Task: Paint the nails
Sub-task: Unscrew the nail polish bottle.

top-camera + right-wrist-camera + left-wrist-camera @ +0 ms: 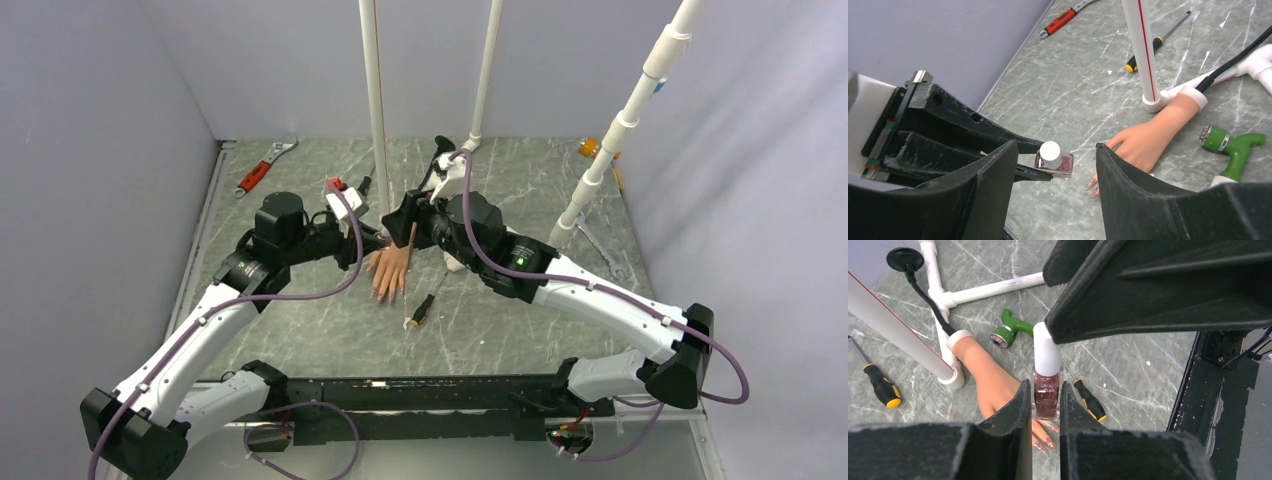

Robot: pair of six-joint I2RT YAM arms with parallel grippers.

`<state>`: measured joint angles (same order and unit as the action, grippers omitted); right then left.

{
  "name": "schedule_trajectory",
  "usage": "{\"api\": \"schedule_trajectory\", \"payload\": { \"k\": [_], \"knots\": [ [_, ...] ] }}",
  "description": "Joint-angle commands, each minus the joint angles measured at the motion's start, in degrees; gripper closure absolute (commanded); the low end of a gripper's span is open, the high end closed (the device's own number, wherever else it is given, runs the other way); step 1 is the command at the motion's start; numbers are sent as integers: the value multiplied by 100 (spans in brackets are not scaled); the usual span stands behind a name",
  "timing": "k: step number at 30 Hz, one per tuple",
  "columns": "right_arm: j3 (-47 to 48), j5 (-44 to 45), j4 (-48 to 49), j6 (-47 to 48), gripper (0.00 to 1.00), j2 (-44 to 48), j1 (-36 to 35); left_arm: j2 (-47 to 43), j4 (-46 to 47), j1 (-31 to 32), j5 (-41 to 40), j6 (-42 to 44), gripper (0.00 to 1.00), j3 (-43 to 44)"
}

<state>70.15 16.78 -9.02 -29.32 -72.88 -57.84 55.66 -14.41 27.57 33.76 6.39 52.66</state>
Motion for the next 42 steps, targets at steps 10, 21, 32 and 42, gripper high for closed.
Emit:
{"api": "schedule_trajectory", "payload": {
  "k": [10,21,32,42],
  "knots": [
    [460,-21,-105,-346,50,-475,-18,-177,263,6,-106,-50,100,112],
    [316,-530,111,-220,82,-524,-15,-175,244,5,-124,-35,100,120],
    [-148,-1473,449,463,100,-213,-16,-244,230,10,298,81,100,96],
    [-881,-2933,794,1504,100,451,4,-316,415,7,1732,188,100,3]
  ]
}}
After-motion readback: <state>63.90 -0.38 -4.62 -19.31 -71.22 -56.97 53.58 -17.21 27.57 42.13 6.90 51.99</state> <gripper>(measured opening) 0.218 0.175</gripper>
